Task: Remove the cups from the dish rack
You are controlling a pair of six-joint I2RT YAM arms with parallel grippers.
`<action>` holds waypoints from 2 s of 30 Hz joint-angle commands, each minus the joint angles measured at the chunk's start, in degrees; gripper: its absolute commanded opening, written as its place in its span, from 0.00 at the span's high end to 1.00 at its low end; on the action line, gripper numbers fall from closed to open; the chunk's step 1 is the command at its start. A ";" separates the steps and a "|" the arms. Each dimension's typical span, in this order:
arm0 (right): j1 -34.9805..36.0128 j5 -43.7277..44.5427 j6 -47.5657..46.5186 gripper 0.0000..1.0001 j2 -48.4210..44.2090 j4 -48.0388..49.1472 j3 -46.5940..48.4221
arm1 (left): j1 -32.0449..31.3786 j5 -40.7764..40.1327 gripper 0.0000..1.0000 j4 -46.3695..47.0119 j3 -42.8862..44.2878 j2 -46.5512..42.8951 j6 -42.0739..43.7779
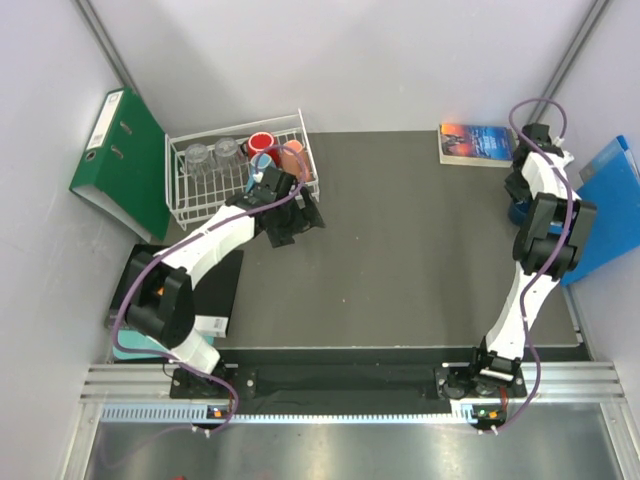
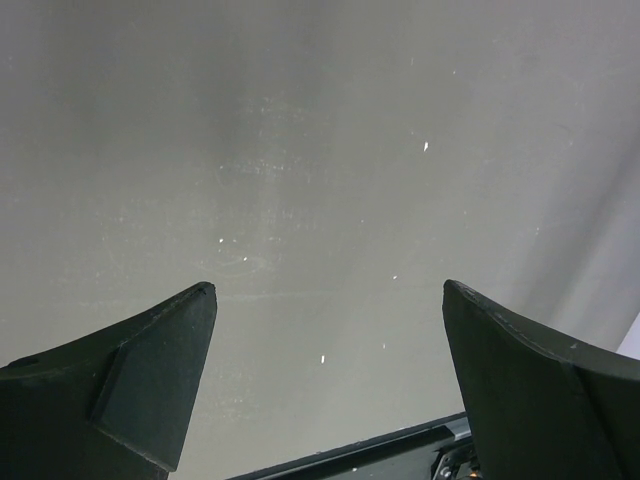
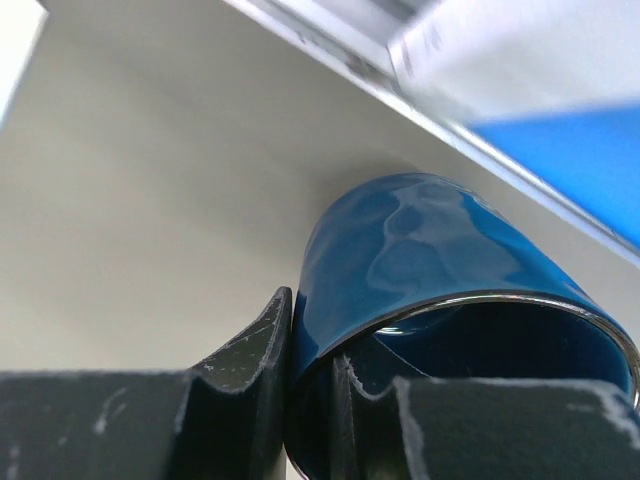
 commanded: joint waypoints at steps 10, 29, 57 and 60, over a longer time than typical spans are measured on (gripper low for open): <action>-1.54 -2.38 -1.34 0.84 4.28 0.18 6.75 | -0.07 1.06 0.03 -0.58 3.09 2.21 -0.46; 1.18 -5.63 0.32 0.44 -2.48 0.97 14.21 | -0.16 0.54 0.01 6.10 -2.62 -5.70 2.87; 36.16 -6.86 -10.30 0.00 -51.95 25.40 -32.79 | 9.76 -26.27 0.01 -1.11 35.52 12.75 18.43; 39.76 -8.09 -12.06 0.00 -55.73 26.02 -35.70 | 12.23 -26.18 0.01 2.22 35.43 13.99 17.90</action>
